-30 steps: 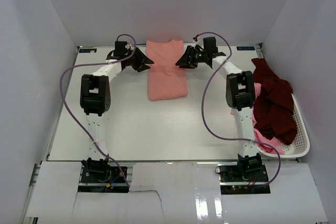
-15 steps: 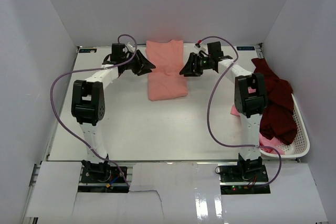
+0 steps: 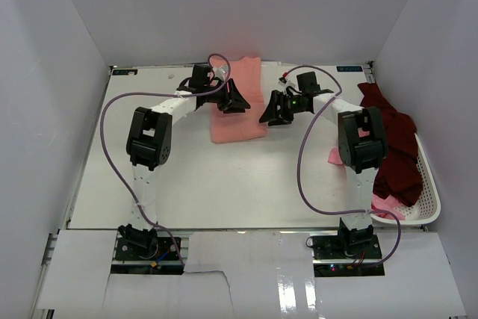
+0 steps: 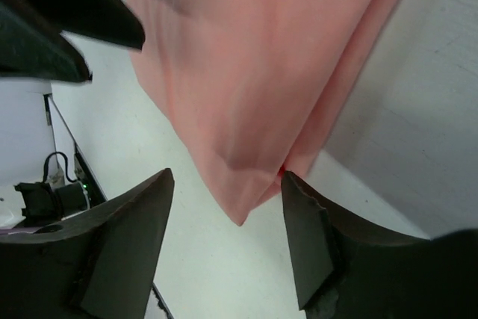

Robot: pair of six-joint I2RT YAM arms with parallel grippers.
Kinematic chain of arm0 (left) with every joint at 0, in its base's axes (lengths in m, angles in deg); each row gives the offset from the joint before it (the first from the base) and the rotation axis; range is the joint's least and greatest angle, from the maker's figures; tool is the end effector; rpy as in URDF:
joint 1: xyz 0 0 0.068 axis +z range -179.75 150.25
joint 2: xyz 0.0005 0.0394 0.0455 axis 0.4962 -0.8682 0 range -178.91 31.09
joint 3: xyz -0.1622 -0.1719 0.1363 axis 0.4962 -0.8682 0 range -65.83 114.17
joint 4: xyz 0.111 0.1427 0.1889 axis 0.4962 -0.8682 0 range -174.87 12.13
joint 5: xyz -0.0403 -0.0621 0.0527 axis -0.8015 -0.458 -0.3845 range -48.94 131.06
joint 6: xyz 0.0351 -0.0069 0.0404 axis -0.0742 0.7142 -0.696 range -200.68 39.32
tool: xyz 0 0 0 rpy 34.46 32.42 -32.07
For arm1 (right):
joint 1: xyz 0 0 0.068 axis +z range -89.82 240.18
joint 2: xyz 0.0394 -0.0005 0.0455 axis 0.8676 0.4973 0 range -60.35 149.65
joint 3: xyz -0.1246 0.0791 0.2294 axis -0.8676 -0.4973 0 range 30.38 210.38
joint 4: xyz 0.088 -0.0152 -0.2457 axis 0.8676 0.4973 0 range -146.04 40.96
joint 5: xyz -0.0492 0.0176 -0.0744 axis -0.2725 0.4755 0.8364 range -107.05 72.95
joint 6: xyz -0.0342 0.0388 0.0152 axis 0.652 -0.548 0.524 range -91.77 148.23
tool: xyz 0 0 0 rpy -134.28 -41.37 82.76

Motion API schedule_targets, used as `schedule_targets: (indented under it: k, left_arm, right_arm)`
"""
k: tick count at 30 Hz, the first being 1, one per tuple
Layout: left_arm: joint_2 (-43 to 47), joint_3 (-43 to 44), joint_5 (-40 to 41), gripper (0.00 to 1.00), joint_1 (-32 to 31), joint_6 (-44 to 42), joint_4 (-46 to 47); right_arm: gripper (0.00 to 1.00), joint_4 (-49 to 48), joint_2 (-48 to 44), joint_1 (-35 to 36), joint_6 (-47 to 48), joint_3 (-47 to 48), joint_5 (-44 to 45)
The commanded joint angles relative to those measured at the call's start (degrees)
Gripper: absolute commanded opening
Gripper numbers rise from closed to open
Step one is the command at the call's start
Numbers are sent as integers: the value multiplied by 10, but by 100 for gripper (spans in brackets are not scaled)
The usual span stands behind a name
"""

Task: Fold and stack the t-shirts
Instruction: Fold the folded rectangular tshirt in 1/3 of the way

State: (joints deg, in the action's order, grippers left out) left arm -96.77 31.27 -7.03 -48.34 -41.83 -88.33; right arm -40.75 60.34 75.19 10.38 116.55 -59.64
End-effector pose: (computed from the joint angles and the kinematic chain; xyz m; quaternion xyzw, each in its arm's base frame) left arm 0.4624 -0.1834 0.1837 0.0193 0.8483 -0.5067 0.1524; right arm 0.4335 0.1412 0.1746 -0.1031 0.8778 0.4177 0.2106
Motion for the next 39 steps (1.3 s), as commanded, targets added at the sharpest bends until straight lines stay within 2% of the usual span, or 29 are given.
schedule_targets:
  k: [1, 5, 9, 12, 17, 22, 32, 39]
  left_arm:
    - [-34, 69, -22, 50, 7, -8, -18]
    - [-77, 117, -10, 50, 7, -5, -20]
    - [-133, 181, -30, 50, 7, 20, -12]
    - [-159, 198, -38, 50, 7, 40, 1]
    - [-176, 199, -33, 50, 7, 34, 2]
    - [-180, 172, -17, 50, 7, 30, 13]
    - [-182, 161, 8, 49, 9, 10, 1]
    - [-188, 166, 17, 49, 10, -4, -18]
  right_arm:
    - [67, -10, -20, -3, 26, -14, -9]
    - [70, -28, -13, -4, 26, -30, -15]
    - [70, -58, -7, -4, 5, -46, -45]
    - [70, -86, -7, -4, -9, -59, -64]
    - [70, -116, -4, -3, -28, -73, -92]
    - [70, -215, -1, -3, -74, -109, -139]
    - [70, -298, 5, -1, -120, -159, -188]
    - [69, -265, -10, 3, -104, -188, -190]
